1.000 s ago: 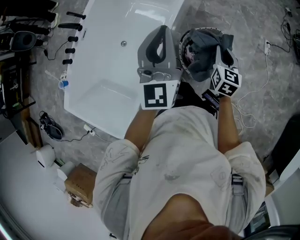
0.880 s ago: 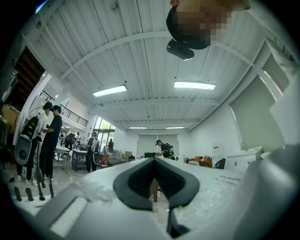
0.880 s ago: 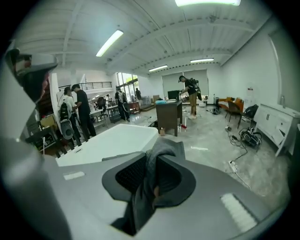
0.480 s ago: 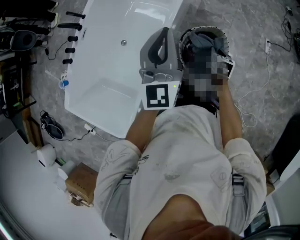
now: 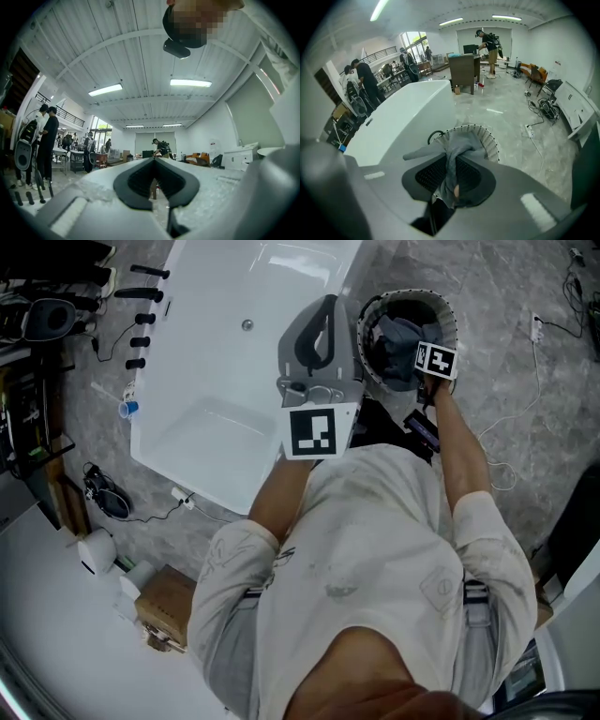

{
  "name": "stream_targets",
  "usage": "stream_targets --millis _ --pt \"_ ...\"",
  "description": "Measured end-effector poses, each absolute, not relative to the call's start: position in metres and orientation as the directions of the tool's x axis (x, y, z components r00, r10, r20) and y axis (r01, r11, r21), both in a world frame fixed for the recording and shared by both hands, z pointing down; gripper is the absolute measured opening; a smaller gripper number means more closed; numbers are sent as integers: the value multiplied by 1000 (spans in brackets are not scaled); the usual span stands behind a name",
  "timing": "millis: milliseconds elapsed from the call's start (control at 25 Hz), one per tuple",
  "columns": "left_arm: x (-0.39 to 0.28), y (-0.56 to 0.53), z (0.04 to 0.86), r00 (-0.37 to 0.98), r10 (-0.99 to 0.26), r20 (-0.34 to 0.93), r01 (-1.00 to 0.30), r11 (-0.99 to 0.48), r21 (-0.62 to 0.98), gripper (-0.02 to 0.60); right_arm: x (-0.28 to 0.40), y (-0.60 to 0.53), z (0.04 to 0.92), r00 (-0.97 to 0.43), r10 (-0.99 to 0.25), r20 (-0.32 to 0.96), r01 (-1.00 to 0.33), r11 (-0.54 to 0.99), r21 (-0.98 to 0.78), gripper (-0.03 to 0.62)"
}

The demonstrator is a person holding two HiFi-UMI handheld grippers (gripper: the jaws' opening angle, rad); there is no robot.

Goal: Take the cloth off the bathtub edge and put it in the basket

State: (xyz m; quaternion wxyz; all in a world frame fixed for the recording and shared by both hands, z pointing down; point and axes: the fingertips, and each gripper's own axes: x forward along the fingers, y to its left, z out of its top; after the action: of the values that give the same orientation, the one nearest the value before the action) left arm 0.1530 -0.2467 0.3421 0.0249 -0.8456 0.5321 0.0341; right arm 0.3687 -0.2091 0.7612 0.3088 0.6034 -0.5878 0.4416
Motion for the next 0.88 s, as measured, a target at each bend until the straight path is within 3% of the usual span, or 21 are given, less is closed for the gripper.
stream_targets --millis 520,640,880 --pt "165 -244 347 449 -890 -84 -893 -450 -4 2 379 -193 784 -27 -396 918 -974 -197 -113 73" --pt "163 -244 346 442 -893 -87 -896 -443 -6 2 382 -192 784 -29 -407 913 -973 -198 -120 154" --pt "159 -239 347 427 -901 -80 -904 -428 -5 2 382 -189 781 -32 -420 907 -972 -199 -126 158"
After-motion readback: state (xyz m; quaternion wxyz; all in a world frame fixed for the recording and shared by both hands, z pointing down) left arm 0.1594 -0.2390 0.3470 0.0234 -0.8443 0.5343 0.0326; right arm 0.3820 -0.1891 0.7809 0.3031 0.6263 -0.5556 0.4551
